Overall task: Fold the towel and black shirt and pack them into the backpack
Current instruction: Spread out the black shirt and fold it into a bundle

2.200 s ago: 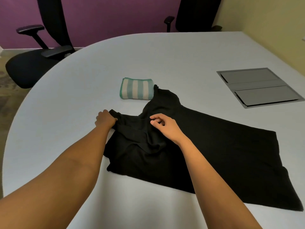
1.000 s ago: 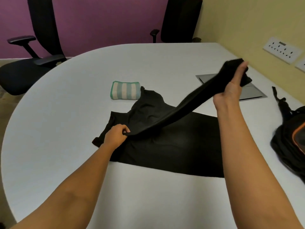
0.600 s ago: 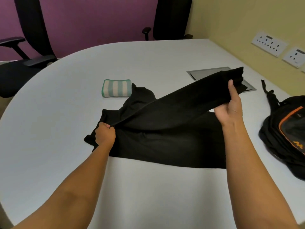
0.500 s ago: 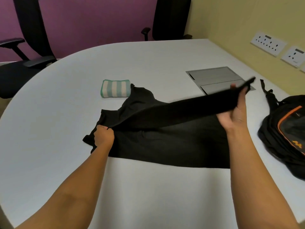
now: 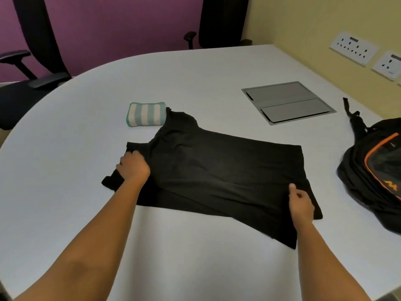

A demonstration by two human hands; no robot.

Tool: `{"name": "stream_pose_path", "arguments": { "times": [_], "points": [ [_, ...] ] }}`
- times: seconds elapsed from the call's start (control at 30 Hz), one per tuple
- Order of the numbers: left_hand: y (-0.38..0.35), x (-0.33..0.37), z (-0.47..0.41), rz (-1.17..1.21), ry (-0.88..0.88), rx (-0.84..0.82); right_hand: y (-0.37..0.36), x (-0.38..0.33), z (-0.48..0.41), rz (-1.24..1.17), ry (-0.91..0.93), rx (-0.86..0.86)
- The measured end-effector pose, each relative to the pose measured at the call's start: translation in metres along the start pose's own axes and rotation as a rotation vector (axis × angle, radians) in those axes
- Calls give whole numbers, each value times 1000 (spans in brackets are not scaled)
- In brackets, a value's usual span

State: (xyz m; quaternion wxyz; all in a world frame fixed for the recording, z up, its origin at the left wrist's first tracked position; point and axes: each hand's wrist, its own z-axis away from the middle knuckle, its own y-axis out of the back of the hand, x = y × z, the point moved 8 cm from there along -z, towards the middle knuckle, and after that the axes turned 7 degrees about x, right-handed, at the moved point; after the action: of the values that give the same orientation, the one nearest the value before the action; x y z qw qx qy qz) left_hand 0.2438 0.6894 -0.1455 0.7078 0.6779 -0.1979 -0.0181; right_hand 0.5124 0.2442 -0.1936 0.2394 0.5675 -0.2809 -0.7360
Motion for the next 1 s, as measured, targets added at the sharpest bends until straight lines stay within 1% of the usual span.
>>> {"name": "stream_pose_path", "arguments": {
  "times": [0.03,0.07,0.13,0.17,0.23,0.3,0.37,0.43,0.5,0.6,0.7,0.73,0.8,0.87,1.0],
  "points": [
    [2,19,-2,76,-91,3,-5,-6,2,88,67,0],
    [-1,38,-3,165,-170,-38,-11,-13,6,179,148,-16],
    [-18,72,2,260,-298,-211,-25,-23,15,334,297,-65],
    [-28,86,6,256,-359,-291,-31,-26,19,378,345,-87],
    [-47,108,13,185,-471,-392,-41,-29,25,398,441,-120],
    [-63,122,18,83,-563,-454,-48,-32,31,377,533,-183],
    [-74,129,21,10,-622,-485,-53,-32,33,364,543,-265],
    [-75,134,18,33,-630,-450,-56,-30,32,399,502,-337],
    [-69,135,12,131,-588,-390,-56,-30,29,423,475,-360],
    [-56,127,5,284,-460,-269,-39,-50,18,348,483,-253],
    [-48,111,-1,353,-367,-162,-24,-98,8,340,630,-54],
    [-48,105,-2,373,-338,-144,-26,-113,6,356,680,-22],
    [-50,95,-2,405,-302,-127,-42,-127,0,494,746,-31],
    [-52,89,3,400,-319,-108,-55,-120,-6,616,713,-53],
    [-54,73,18,345,-351,-39,-55,-92,-1,540,589,16]
  ]
}}
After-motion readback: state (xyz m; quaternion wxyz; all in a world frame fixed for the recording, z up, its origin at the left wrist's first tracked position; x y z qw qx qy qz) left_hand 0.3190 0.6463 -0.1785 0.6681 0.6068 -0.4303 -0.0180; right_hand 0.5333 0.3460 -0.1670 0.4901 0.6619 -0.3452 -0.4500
